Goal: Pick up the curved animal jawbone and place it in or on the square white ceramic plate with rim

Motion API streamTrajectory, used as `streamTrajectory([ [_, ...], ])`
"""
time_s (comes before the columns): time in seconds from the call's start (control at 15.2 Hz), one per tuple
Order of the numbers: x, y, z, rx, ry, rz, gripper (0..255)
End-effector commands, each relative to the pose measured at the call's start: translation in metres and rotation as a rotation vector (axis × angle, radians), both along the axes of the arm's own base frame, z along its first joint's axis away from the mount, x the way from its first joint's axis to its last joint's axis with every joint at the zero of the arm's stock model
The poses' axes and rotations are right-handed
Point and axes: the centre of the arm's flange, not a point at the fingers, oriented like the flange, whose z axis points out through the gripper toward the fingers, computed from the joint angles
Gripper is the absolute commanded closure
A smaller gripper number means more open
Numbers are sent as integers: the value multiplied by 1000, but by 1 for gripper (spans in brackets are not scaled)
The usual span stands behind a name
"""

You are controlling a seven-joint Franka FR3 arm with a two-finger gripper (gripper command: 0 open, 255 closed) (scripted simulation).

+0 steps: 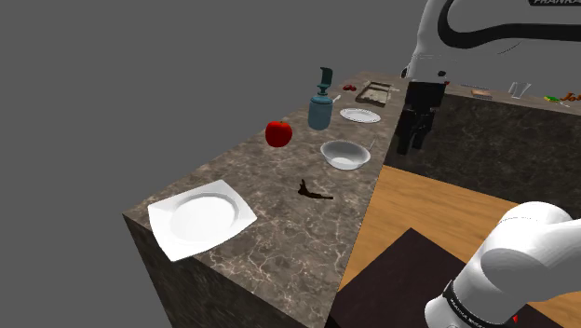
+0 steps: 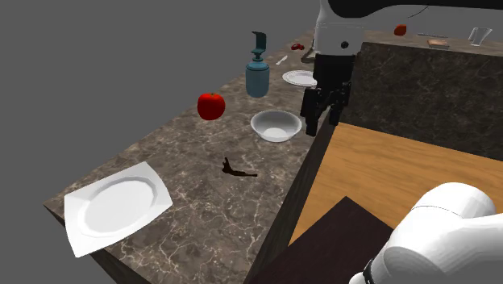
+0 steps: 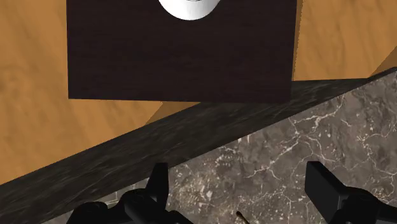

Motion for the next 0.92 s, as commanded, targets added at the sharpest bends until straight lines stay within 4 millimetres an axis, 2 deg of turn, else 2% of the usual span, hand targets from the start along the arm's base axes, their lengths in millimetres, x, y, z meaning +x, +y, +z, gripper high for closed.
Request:
streamTrajectory([
  [0.0,0,0,0,0,0,0,0],
  [0.86,117,90,-100,-130,-50,336,0],
])
